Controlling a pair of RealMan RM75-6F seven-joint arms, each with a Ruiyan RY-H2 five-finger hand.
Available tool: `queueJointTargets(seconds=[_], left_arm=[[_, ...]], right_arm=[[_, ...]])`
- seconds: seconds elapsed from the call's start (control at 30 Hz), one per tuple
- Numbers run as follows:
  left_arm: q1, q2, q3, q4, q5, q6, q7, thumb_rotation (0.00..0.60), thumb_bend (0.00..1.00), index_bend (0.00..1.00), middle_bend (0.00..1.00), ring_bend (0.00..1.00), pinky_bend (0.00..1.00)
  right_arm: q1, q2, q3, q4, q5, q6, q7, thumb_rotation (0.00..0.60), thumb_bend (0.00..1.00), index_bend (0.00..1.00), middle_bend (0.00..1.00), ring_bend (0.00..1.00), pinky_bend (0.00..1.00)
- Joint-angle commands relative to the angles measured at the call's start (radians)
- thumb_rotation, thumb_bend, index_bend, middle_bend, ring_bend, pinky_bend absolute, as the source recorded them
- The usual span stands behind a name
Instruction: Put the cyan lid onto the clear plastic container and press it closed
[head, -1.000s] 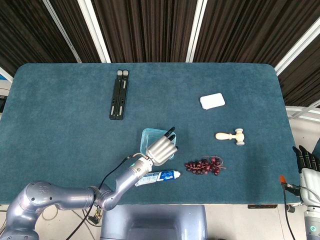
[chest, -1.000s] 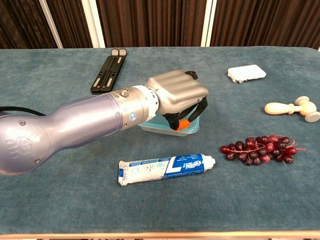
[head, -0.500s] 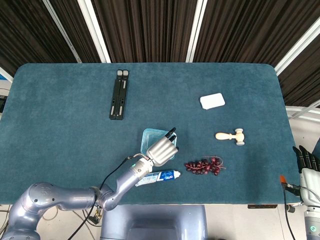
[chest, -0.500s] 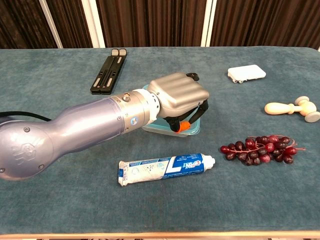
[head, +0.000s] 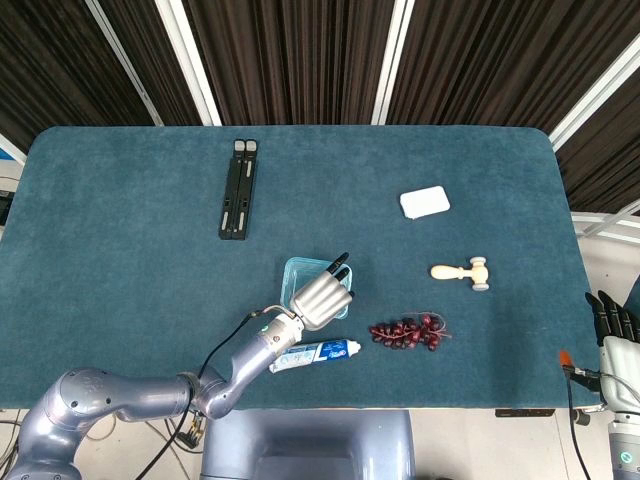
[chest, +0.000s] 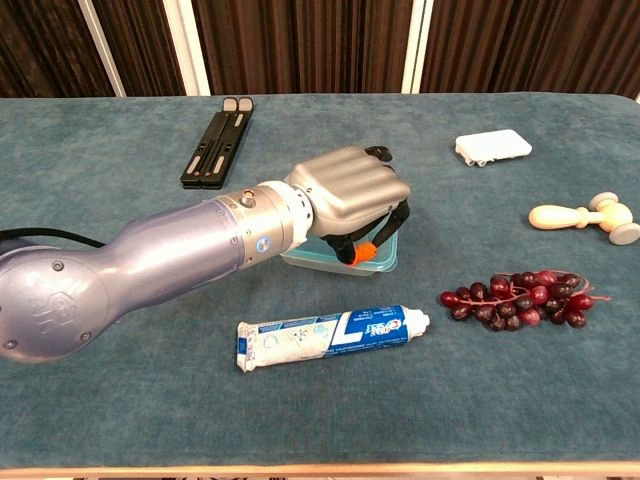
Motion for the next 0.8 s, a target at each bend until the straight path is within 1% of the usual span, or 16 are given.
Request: queueJointTargets(seconds=[0.03, 0.2, 0.27, 0.37, 0.4, 0.43, 0.5, 0.6, 0.67, 0.77, 0.8], left_arm=[[0.003, 0.002, -0.005, -0.001, 0.005, 0.004, -0.006, 0.6, 0.55, 0.63, 0.56, 0.21, 0.06], [0.01, 0.035, -0.047, -0.051, 0.03, 0.053, -0.037, 0.6, 0.54, 0.61, 0.54, 0.21, 0.06], [0.016, 0.061, -0.074, -0.09, 0.044, 0.087, -0.058, 0.6, 0.52, 0.56, 0.5, 0.2, 0.06], [0.037, 0.11, -0.11, -0.16, 0.058, 0.148, -0.079, 0.6, 0.44, 0.4, 0.34, 0.12, 0.04], [0.047, 0.131, -0.118, -0.191, 0.053, 0.163, -0.076, 0.6, 0.4, 0.33, 0.28, 0.08, 0.03], [0.058, 0.153, -0.123, -0.224, 0.042, 0.174, -0.066, 0.6, 0.36, 0.28, 0.23, 0.04, 0.02], [0.079, 0.201, -0.132, -0.288, 0.017, 0.197, -0.042, 0.6, 0.3, 0.21, 0.16, 0.01, 0.02], [0.125, 0.282, -0.132, -0.392, -0.013, 0.249, -0.003, 0.6, 0.25, 0.18, 0.11, 0.0, 0.02], [0.179, 0.363, -0.118, -0.494, -0.032, 0.305, 0.018, 0.6, 0.24, 0.17, 0.09, 0.0, 0.02], [0.267, 0.46, -0.084, -0.597, -0.025, 0.401, 0.016, 0.6, 0.22, 0.17, 0.08, 0.0, 0.01], [0.312, 0.5, -0.065, -0.631, -0.014, 0.449, 0.004, 0.6, 0.22, 0.16, 0.07, 0.0, 0.01]], right_arm=[[0.0, 0.0, 0.0, 0.0, -0.001, 0.001, 0.0, 0.6, 0.36, 0.04, 0.0, 0.0, 0.0], [0.0, -0.001, 0.0, 0.002, -0.002, 0.001, 0.0, 0.6, 0.36, 0.04, 0.0, 0.0, 0.0], [0.0, -0.002, 0.0, 0.004, -0.004, 0.002, -0.001, 0.6, 0.36, 0.04, 0.0, 0.0, 0.0], [0.0, -0.003, -0.001, 0.005, -0.005, 0.003, -0.003, 0.6, 0.36, 0.04, 0.0, 0.0, 0.0], [0.001, -0.004, -0.001, 0.007, -0.005, 0.003, -0.004, 0.6, 0.36, 0.04, 0.0, 0.0, 0.0], [0.001, -0.004, -0.001, 0.007, -0.006, 0.003, -0.005, 0.6, 0.36, 0.04, 0.0, 0.0, 0.0], [0.001, -0.005, -0.002, 0.008, -0.008, 0.003, -0.007, 0.6, 0.36, 0.04, 0.0, 0.0, 0.0], [0.002, -0.006, -0.003, 0.011, -0.013, 0.005, -0.008, 0.6, 0.36, 0.04, 0.0, 0.0, 0.0], [0.002, -0.007, -0.004, 0.015, -0.02, 0.008, -0.01, 0.6, 0.36, 0.04, 0.0, 0.0, 0.0], [0.004, -0.007, -0.007, 0.022, -0.033, 0.009, -0.011, 0.6, 0.36, 0.04, 0.0, 0.0, 0.0], [0.004, -0.006, -0.009, 0.026, -0.04, 0.01, -0.011, 0.6, 0.36, 0.04, 0.0, 0.0, 0.0]])
